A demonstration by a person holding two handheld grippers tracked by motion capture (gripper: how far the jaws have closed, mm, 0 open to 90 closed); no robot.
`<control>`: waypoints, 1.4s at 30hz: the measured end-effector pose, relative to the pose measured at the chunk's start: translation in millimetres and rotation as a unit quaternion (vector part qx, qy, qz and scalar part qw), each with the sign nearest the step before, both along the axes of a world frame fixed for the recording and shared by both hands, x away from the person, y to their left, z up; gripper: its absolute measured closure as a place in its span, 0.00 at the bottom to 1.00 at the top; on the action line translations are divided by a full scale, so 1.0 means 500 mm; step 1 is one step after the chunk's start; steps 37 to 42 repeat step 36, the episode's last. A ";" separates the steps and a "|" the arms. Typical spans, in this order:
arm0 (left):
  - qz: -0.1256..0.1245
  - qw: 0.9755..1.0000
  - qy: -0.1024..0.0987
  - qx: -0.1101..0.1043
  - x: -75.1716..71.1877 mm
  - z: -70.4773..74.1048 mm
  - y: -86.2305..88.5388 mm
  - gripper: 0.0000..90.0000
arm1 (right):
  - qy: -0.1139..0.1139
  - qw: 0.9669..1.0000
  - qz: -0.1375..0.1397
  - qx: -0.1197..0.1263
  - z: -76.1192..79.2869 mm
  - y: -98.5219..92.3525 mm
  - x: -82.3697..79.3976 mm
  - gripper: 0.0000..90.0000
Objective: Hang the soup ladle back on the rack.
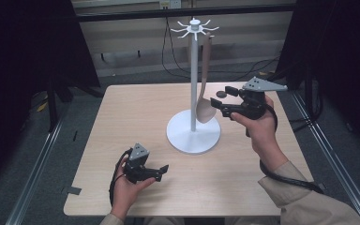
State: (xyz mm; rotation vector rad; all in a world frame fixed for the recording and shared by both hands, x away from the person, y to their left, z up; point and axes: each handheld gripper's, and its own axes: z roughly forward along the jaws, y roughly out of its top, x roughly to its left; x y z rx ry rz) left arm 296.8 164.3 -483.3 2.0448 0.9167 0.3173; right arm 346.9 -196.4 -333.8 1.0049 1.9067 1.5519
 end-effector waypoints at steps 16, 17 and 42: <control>0.001 1.000 0.003 -0.002 0.000 0.000 -0.003 0.06 | 0.022 0.999 0.009 -0.022 -0.050 -0.008 -0.034 0.17; 0.000 1.000 0.003 -0.003 0.000 0.000 -0.003 0.06 | 0.023 0.999 0.010 -0.023 -0.057 -0.008 -0.039 0.15; -0.006 1.000 0.004 -0.003 -0.001 -0.002 -0.012 0.06 | 0.034 0.999 0.012 -0.025 -0.117 -0.011 -0.083 0.10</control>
